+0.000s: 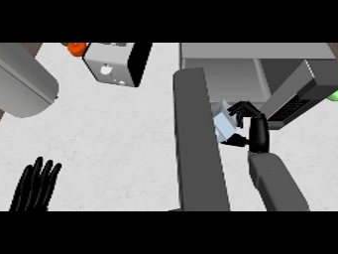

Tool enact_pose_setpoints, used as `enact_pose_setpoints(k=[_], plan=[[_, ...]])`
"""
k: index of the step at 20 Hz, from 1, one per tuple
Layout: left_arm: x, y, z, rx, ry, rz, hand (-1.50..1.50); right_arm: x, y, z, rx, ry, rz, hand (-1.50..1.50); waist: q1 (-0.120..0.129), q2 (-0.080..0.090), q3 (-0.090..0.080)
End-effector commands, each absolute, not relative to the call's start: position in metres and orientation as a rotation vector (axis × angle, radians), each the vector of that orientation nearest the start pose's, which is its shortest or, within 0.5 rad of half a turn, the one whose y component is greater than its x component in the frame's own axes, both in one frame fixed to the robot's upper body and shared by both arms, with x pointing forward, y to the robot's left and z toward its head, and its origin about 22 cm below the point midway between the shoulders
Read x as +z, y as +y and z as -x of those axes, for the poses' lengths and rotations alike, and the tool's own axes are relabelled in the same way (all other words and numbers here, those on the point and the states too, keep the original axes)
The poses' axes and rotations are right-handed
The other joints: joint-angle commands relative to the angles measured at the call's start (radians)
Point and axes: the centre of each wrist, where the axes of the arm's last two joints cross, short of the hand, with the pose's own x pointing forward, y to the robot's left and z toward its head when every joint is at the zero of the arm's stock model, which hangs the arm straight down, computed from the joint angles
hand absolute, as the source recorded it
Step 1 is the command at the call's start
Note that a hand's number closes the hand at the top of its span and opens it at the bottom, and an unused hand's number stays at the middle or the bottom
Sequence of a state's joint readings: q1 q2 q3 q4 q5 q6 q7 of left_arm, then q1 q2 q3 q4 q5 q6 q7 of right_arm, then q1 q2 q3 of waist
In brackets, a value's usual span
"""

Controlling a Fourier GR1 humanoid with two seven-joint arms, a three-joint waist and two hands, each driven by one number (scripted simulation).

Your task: Pick up the milk, place it into the microwave and close the microwave

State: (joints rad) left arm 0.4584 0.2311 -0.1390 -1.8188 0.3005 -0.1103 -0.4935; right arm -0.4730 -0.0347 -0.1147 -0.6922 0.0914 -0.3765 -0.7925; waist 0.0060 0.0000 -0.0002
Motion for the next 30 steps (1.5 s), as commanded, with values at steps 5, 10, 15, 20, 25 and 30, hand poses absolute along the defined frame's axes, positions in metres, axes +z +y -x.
enact_pose_setpoints(k=[5,10,15,20,25,30], plan=[[-0.013,0.281,-0.128,0.065,-1.862,0.156,-1.5,-0.043,-0.215,-0.376,0.233,-1.833,0.547,1.5,0.012,0.003,0.0],[-0.002,0.269,-0.148,0.062,-1.869,0.191,-1.5,-0.042,-0.211,-0.39,0.278,-1.798,0.667,1.5,0.031,0.013,0.002],[-0.007,0.28,-0.149,0.013,-1.862,0.223,-1.5,-0.02,-0.23,-0.407,0.305,-1.756,0.792,1.5,0.056,0.025,0.002],[-0.002,0.273,-0.144,-0.031,-1.851,0.144,-1.5,-0.014,-0.258,-0.408,0.336,-1.702,0.952,1.5,0.08,0.034,0.004],[-0.004,0.273,-0.159,-0.074,-1.844,0.116,-1.5,0.009,-0.265,-0.421,0.256,-1.692,1.107,1.5,0.088,0.044,0.004],[-0.005,0.269,-0.163,-0.122,-1.861,0.128,-1.5,0.005,-0.253,-0.421,0.343,-1.668,1.174,-1.5,0.12,0.055,0.005]])
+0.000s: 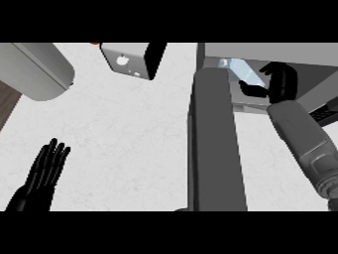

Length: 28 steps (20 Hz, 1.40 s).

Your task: Pick up the milk, place it into the microwave and close the microwave

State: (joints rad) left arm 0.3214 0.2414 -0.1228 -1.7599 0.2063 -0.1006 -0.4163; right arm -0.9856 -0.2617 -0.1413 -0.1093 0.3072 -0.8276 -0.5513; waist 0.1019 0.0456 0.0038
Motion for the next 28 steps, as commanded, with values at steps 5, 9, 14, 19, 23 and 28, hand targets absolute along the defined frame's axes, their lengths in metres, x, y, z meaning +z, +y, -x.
enact_pose_setpoints(k=[5,9,14,19,23,28], plan=[[-0.006,0.274,-0.169,-0.127,-1.839,0.122,-1.5,0.001,-0.252,-0.419,0.412,-1.645,1.152,-1.5,0.014,0.006,0.001],[-0.002,0.254,-0.166,-0.141,-1.862,0.136,-1.5,0.0,-0.262,-0.417,0.456,-1.671,1.061,-1.5,0.015,0.007,0.003],[-0.011,0.256,-0.162,-0.118,-1.862,0.182,-1.5,-0.01,-0.251,-0.413,0.426,-1.722,0.9,-1.5,0.007,0.003,0.003],[-0.008,0.25,-0.166,-0.131,-1.866,0.196,-1.5,-0.006,-0.246,-0.416,0.356,-1.787,0.784,-1.5,-0.005,-0.003,0.002],[-0.014,0.241,-0.172,-0.143,-1.864,0.208,-1.5,-0.023,-0.236,-0.406,0.272,-1.793,0.719,-1.5,-0.02,-0.005,0.002],[-0.012,0.238,-0.163,-0.121,-1.86,0.196,-1.5,-0.043,-0.247,-0.39,0.19,-1.791,0.627,-1.5,-0.036,-0.018,0.001]])
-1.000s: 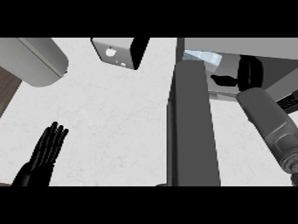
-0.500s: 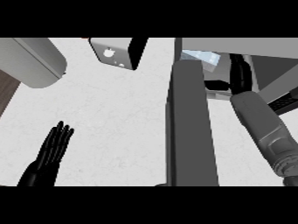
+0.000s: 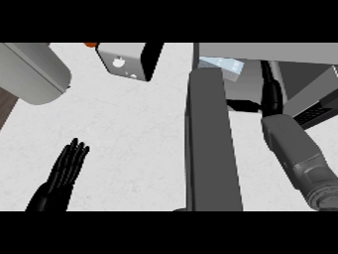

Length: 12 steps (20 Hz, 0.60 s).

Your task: Pick up the milk, place it into the microwave and close the microwave

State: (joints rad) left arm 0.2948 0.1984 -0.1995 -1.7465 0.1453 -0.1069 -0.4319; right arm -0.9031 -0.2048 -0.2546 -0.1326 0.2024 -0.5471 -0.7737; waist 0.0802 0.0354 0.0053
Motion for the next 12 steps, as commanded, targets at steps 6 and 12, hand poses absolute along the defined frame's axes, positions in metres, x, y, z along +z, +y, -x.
enact_pose_setpoints(k=[6,12], plan=[[-0.011,0.224,-0.174,-0.159,-1.844,0.226,-1.5,-0.065,-0.269,-0.369,0.18,-1.799,0.569,-1.5,-0.036,-0.015,-0.002],[-0.006,0.22,-0.17,-0.164,-1.862,0.211,-1.5,-0.097,-0.256,-0.343,0.124,-1.798,0.349,-1.5,-0.051,-0.025,-0.003]])
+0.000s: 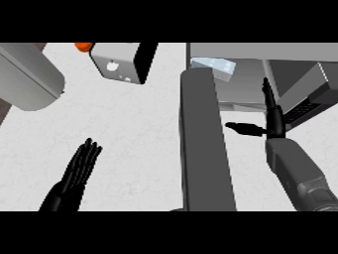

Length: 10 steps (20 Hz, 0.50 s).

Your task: Pick up the milk, place it into the microwave and close the microwave

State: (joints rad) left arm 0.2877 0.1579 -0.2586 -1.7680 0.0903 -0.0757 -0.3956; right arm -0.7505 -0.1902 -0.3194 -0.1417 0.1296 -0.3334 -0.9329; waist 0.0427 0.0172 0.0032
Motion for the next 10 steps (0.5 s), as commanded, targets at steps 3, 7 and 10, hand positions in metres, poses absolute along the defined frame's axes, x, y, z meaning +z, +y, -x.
enact_pose_setpoints(k=[3,7,10], plan=[[-0.004,0.225,-0.168,-0.157,-1.858,0.238,-1.5,-0.107,-0.276,-0.328,0.106,-1.794,0.301,-1.5,-0.023,-0.011,-0.002],[0.003,0.218,-0.172,-0.181,-1.864,0.224,-1.5,-0.144,-0.281,-0.28,0.085,-1.792,0.252,-1.5,-0.035,-0.015,-0.002],[-0.002,0.201,-0.179,-0.187,-1.855,0.238,-1.5,-0.141,-0.281,-0.283,0.005,-1.812,0.174,-1.5,-0.037,-0.014,-0.002]])
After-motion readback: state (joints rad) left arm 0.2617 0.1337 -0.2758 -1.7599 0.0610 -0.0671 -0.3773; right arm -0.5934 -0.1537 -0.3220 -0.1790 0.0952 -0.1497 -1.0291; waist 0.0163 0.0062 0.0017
